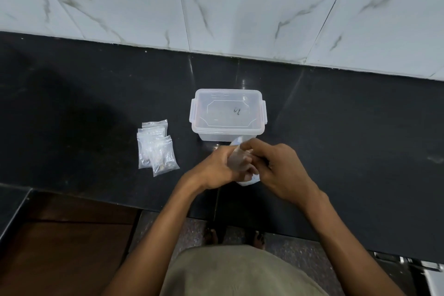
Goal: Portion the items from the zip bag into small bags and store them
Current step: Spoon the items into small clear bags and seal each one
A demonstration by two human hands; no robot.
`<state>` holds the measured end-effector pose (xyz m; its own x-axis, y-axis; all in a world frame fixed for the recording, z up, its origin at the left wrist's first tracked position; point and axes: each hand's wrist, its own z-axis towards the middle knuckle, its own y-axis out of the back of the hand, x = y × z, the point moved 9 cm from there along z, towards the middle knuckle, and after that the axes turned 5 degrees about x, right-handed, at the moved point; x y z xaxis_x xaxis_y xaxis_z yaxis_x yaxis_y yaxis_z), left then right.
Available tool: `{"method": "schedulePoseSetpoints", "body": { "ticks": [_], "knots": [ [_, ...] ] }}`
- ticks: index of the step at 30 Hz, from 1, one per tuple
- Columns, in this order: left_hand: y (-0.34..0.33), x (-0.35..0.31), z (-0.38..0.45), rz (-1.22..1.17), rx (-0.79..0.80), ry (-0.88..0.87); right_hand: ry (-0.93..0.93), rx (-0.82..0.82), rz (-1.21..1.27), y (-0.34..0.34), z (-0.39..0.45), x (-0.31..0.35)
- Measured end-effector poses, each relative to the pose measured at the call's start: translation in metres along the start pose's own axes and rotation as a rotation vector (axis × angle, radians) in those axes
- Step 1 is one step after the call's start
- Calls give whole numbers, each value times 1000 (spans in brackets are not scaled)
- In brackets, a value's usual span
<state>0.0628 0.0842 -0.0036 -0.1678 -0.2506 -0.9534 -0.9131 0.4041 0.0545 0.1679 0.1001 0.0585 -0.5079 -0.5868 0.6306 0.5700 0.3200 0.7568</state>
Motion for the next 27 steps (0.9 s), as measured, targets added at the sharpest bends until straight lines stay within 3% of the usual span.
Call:
{"method": "schedulePoseSetpoints", "body": {
  "ticks": [6,9,11,13,16,20,24,27],
  "knots": [
    [14,-10,-6,-128,-11,-114,19,101,-71,-2,10,6],
    [26,-2,-5,-128,-134,-94,3,34,343,1,13,6],
    [40,11,-6,-128,-317,-16,-96,-148,464,10,11,-11],
    [56,29,-15,-109,-566,92,-232,-245,212,12,5,-33],
    [62,55,-30,-79,-815,275,-460,-30,-174,-7,-4,-63],
    [41,72,-26,-20,-793,458,-613,162,-149,-37,-17,-87],
    [19,83,-12,3,-697,531,-600,117,-64,-44,-21,-93],
    [16,87,-8,-2,-728,534,-594,107,-77,-41,-22,-93]
  ]
}}
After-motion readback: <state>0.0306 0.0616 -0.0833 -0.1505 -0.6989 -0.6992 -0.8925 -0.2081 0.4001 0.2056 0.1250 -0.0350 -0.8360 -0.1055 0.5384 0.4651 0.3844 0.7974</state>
